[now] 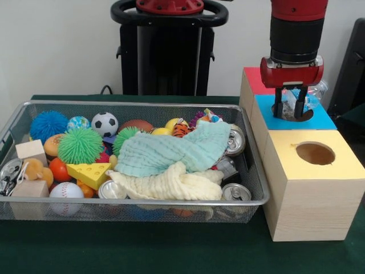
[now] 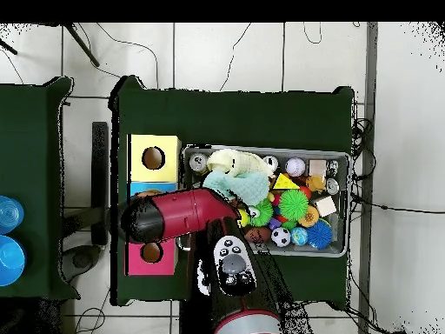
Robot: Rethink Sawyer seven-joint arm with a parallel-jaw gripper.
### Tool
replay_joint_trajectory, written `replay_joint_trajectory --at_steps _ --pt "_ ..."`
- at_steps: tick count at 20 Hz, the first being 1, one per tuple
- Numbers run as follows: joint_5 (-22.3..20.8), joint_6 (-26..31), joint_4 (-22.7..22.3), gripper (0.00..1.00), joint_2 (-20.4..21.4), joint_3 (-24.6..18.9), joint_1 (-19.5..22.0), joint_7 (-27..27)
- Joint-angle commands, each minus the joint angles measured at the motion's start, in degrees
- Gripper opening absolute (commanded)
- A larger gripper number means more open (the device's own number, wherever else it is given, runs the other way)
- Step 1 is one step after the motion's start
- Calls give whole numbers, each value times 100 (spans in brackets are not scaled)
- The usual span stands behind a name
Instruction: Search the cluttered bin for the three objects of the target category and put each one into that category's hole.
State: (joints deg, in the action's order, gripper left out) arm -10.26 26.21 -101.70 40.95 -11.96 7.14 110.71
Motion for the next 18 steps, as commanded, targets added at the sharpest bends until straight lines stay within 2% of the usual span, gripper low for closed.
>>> replay_joint_trajectory --at_steps 1,9,14,18 --pt "-1286 -2742 616 100 -2665 702 563 322" --pt "-1294 -2565 615 100 -2638 669 574 269" --pt "-1327 -2486 495 100 -2608 344 897 22" --pt "-1346 -2352 396 100 -2483 267 974 13"
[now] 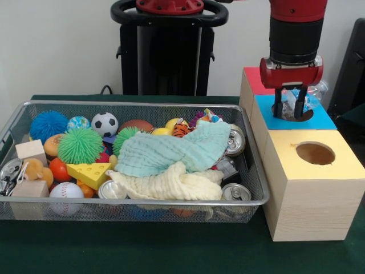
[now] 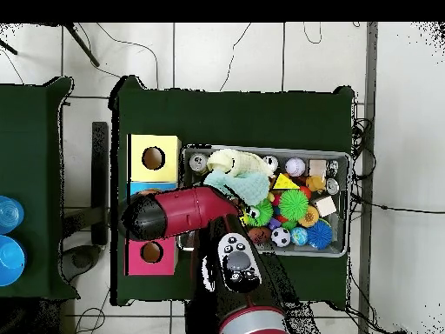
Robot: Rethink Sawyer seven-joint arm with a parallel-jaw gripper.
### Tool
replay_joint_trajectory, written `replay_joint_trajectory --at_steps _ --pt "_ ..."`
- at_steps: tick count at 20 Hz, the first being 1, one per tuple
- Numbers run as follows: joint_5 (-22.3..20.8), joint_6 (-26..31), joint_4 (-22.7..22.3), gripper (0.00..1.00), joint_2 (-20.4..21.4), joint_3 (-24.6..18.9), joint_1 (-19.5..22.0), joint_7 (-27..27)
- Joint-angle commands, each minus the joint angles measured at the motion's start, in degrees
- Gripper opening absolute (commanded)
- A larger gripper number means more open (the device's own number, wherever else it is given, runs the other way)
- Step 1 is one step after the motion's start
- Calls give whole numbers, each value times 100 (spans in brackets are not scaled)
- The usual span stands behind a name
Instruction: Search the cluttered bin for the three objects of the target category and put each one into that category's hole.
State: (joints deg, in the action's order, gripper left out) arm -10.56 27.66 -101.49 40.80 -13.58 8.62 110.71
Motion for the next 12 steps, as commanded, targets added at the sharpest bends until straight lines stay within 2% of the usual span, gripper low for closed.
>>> replay_joint_trajectory --at_steps 1,8,12 --pt "-1324 -2427 354 100 -2431 401 852 5" --pt "-1327 -1941 247 100 -2201 290 920 -26" --pt "-1385 -1960 279 100 -2191 339 868 52"
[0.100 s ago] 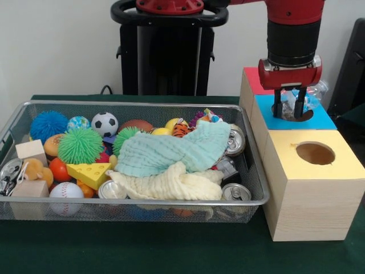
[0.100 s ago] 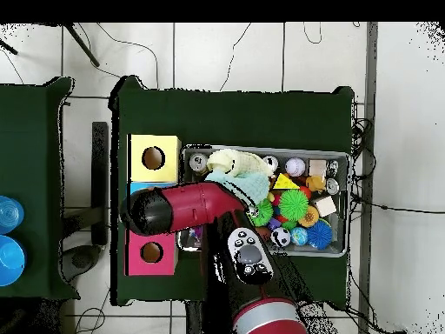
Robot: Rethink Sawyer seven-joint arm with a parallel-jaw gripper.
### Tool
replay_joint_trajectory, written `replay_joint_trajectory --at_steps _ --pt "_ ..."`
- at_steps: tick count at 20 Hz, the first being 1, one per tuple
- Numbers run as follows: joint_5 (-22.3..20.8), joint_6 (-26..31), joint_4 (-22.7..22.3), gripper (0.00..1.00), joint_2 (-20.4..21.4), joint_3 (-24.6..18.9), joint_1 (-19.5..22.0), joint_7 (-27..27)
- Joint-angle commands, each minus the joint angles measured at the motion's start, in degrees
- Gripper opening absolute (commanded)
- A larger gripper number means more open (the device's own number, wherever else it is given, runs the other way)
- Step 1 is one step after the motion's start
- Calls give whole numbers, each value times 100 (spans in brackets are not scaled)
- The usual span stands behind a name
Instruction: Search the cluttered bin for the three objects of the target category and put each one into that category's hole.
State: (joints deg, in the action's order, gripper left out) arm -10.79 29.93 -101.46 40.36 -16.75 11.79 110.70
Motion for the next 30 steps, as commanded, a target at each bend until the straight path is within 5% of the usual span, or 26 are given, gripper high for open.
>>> replay_joint_trajectory --at_steps 1,12,19,30 --pt "-1377 -2202 280 0 -2147 661 544 63" --pt "-1420 -2266 300 0 -2160 641 563 78" --pt "-1223 -1774 196 0 -2095 480 709 -33" --pt "-945 -1570 80 0 -2026 683 443 493"
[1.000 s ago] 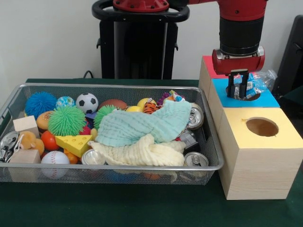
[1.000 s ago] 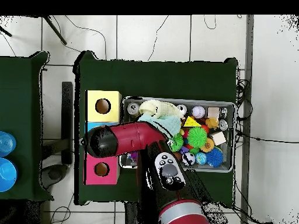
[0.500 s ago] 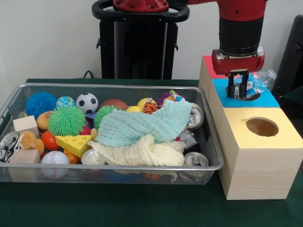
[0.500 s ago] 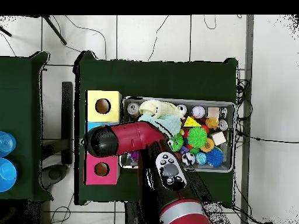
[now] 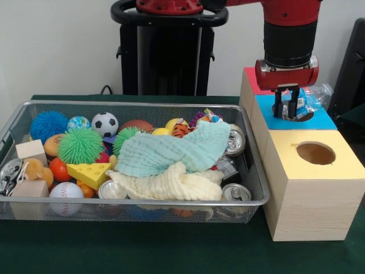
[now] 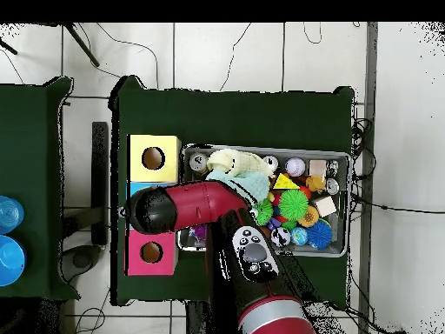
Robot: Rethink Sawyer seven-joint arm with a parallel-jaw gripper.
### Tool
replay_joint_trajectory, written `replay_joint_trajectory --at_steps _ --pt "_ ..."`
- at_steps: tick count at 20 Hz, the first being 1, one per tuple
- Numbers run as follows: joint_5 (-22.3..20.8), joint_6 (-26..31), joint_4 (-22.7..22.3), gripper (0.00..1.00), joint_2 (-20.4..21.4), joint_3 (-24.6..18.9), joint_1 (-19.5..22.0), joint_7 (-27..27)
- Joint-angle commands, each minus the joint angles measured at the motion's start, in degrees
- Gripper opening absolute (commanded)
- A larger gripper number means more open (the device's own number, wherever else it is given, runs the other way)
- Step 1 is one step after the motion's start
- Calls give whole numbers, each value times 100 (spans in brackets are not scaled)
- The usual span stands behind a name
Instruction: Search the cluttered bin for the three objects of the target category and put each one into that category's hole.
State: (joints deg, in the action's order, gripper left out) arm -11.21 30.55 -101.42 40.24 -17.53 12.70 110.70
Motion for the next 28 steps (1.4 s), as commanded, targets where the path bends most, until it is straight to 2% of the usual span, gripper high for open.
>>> replay_joint_trajectory --at_steps 1,7,10,15,17,24,28 --pt "-895 -1675 57 0 -2028 750 360 505" --pt "-710 -1682 -16 0 -2066 743 318 686" --pt "-803 -1785 35 0 -2101 801 255 672" --pt "-969 -2274 80 0 -2115 1042 57 840" --pt "-927 -2075 82 0 -2059 1045 45 800" --pt "-643 -805 39 0 -1736 767 266 347" --pt "-388 -304 -2 0 -1613 735 293 385"
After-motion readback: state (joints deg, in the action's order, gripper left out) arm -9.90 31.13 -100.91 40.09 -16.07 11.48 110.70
